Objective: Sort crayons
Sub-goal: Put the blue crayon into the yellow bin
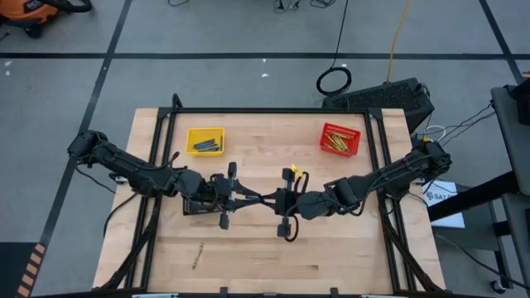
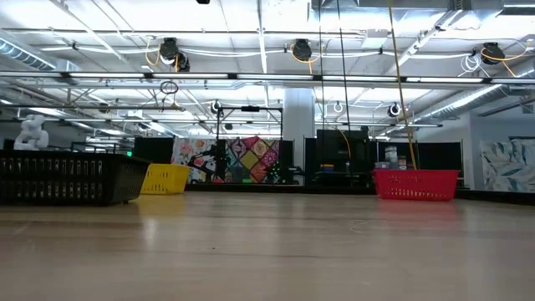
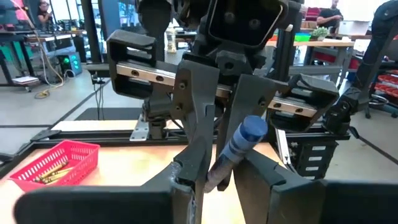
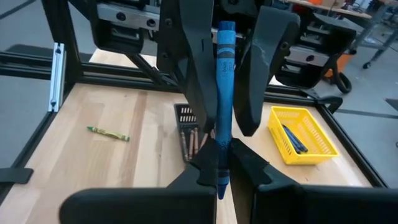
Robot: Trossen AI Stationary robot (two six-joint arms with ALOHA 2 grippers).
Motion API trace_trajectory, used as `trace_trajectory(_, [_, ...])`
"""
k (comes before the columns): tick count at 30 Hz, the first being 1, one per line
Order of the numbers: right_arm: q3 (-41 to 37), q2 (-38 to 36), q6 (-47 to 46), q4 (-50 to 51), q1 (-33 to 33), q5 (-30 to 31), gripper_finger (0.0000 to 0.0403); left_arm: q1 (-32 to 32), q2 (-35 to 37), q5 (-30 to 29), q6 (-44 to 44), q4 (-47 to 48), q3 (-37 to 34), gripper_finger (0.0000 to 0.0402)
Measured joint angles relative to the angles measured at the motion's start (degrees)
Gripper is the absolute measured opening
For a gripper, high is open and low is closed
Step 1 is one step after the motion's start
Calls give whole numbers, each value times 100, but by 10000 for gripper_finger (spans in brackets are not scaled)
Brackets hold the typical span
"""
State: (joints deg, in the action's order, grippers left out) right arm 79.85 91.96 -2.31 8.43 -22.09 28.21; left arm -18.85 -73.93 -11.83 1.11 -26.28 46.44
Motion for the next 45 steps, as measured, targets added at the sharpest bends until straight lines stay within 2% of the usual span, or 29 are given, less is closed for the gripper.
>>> trace_trajectory(9, [0,0,-24,13,17,-2,2,4,0,-33,-57,4,0,11])
trace_trajectory(19, [0,0,-271,64,15,-4,5,4,0,-31,-39,38,0,14])
trace_trajectory(31, [0,11,-281,198,12,-5,69,0,0,-29,2,256,0,13])
trace_trajectory(36, [0,11,-571,560,11,-2,87,11,0,-75,2,774,0,13])
trace_trajectory(42, [0,11,-1153,1287,11,0,90,40,0,-902,2,1856,0,13])
trace_trajectory(45, [0,11,-1379,1540,11,-2,91,181,0,-1092,11,2362,0,13])
